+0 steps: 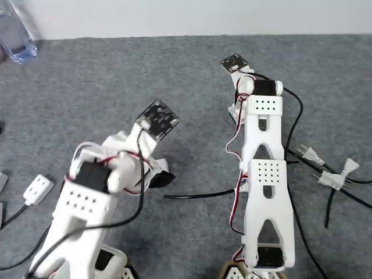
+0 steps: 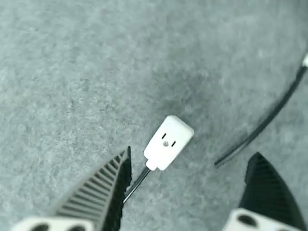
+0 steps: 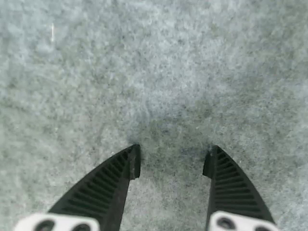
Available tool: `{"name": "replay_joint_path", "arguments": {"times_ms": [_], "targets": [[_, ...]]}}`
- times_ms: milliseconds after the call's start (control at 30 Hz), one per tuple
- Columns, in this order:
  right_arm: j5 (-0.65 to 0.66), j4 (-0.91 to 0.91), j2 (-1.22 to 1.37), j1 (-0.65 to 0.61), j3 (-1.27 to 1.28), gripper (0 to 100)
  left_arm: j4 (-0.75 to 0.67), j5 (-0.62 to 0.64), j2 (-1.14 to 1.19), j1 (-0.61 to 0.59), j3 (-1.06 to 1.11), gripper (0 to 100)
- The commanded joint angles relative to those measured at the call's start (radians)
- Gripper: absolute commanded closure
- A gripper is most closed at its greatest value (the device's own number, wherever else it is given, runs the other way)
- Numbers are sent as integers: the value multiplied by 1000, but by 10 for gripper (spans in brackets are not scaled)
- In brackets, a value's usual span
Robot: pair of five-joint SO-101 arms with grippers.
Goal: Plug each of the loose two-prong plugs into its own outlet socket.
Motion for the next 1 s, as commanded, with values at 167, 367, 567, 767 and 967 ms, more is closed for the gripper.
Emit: {"name": "replay_joint_path", "arguments": {"times_ms": [167,367,567,767,967], "targets": [[8,-31,2,24,-32,775,-144,68,-224,3,240,644],[8,-30,2,24,-31,775,-144,138,-292,3,352,644],[8,-27,2,24,-31,775,-153,141,-321,-11,441,644],[8,-25,2,24,-31,775,-338,135,-319,-209,550,644],[8,-25,2,24,-31,775,-413,46,-318,-236,585,644]]}}
